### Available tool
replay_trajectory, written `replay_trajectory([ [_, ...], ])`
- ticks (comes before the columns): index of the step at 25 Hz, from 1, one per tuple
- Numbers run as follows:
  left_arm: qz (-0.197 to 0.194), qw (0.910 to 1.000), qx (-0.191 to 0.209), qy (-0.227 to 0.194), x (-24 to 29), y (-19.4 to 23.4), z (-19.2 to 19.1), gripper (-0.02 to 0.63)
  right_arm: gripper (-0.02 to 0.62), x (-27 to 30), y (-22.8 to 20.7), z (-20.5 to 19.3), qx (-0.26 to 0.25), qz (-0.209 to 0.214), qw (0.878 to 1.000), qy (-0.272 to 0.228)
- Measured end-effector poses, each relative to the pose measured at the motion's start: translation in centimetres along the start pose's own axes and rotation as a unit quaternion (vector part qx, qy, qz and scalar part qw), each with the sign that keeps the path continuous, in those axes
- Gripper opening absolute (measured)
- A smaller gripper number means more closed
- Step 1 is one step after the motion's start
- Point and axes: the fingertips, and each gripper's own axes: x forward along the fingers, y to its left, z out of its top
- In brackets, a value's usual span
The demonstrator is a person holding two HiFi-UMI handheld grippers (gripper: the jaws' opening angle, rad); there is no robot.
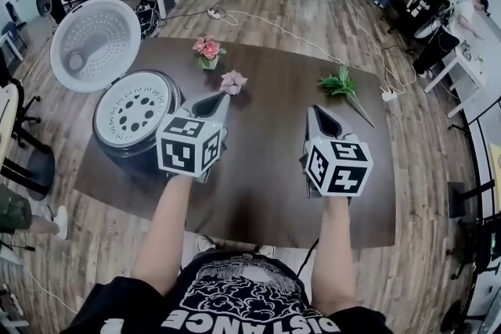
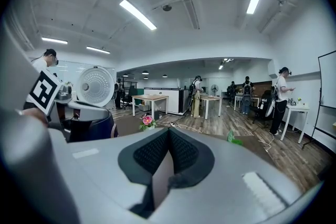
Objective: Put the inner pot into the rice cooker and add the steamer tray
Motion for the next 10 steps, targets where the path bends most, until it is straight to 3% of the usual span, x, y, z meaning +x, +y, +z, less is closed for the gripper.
replay_trajectory([
  [10,0.003,1.0,-0.004,0.003,-0.1,0.6,-0.9,0.005,-0.002,0.6,0.7,-0.9,-0.002,0.004,1.0,0.005],
])
